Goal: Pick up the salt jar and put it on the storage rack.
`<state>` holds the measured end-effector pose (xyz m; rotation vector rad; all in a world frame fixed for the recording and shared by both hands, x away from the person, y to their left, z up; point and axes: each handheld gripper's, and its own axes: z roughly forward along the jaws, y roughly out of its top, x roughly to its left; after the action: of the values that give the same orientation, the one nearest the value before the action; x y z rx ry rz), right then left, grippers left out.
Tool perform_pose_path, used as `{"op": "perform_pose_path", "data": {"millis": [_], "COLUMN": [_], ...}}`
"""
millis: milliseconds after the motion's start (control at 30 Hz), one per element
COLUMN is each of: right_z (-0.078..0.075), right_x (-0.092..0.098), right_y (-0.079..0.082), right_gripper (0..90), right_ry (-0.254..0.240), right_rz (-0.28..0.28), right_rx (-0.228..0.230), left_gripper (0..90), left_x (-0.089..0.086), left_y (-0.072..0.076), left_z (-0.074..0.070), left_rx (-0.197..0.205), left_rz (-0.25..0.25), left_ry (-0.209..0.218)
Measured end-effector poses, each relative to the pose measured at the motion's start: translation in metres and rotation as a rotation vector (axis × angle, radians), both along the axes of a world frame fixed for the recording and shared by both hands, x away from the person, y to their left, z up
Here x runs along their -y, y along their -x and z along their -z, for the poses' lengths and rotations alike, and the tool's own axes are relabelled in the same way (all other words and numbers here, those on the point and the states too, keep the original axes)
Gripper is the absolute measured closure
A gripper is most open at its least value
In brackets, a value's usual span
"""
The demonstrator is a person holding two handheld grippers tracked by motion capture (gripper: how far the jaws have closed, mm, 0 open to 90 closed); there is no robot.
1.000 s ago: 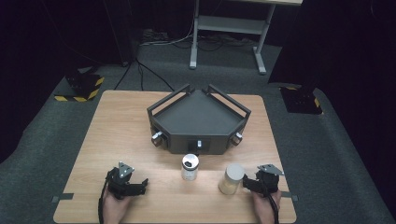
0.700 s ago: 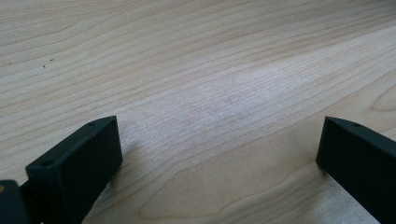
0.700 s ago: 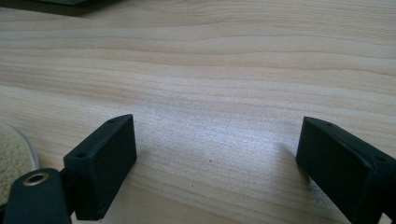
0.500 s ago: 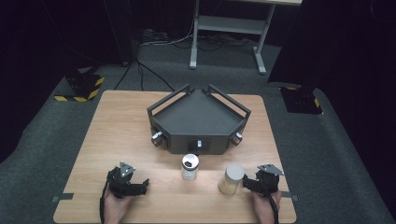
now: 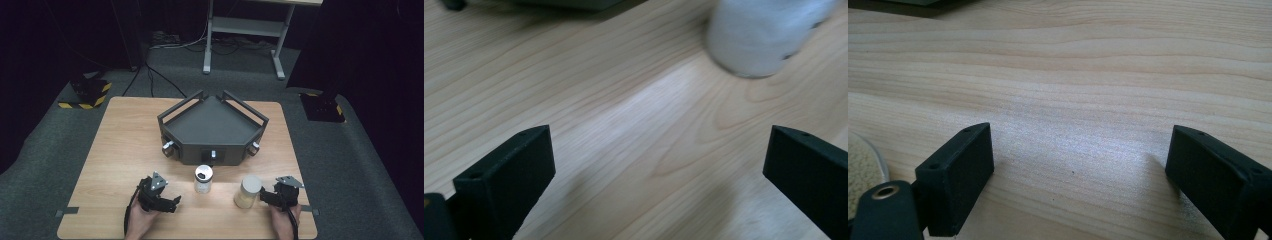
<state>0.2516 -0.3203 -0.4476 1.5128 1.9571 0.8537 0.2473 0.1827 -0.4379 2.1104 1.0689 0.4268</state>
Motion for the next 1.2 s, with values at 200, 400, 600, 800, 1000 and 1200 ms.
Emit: {"op": "perform_pose_path", "data": {"millis": [200,400,600,800,1000,1200], "right_z": [0.0,0.0,0.0,0.0,0.0,0.0], "right_x": [0.0,0.0,0.0,0.0,0.0,0.0], "right_y": [0.0,0.0,0.0,0.0,0.0,0.0], "right_gripper": [11.7,11.8,11.8,11.8,11.8,11.8], "right_ry": [0.0,0.0,0.0,0.0,0.0,0.0], "right_rz": [0.0,0.0,-0.003,-0.003,-0.003,-0.003], "right_rx": [0.0,0.0,0.0,0.0,0.0,0.0], "left_gripper": [0.4,1.1,1.7,2.7,5.0,8.9], "left_x": [0.019,0.035,0.048,0.057,0.069,0.074], "left_y": [-0.007,-0.012,-0.019,-0.027,-0.033,-0.036], "left_z": [-0.002,-0.004,-0.005,-0.005,-0.003,0.0], "left_rx": [-0.006,-0.004,0.003,0.016,0.03,0.034], "left_rz": [0.063,0.089,0.094,0.088,0.094,0.096], "left_ry": [-0.007,-0.011,-0.001,0.012,0.009,0.008]}}
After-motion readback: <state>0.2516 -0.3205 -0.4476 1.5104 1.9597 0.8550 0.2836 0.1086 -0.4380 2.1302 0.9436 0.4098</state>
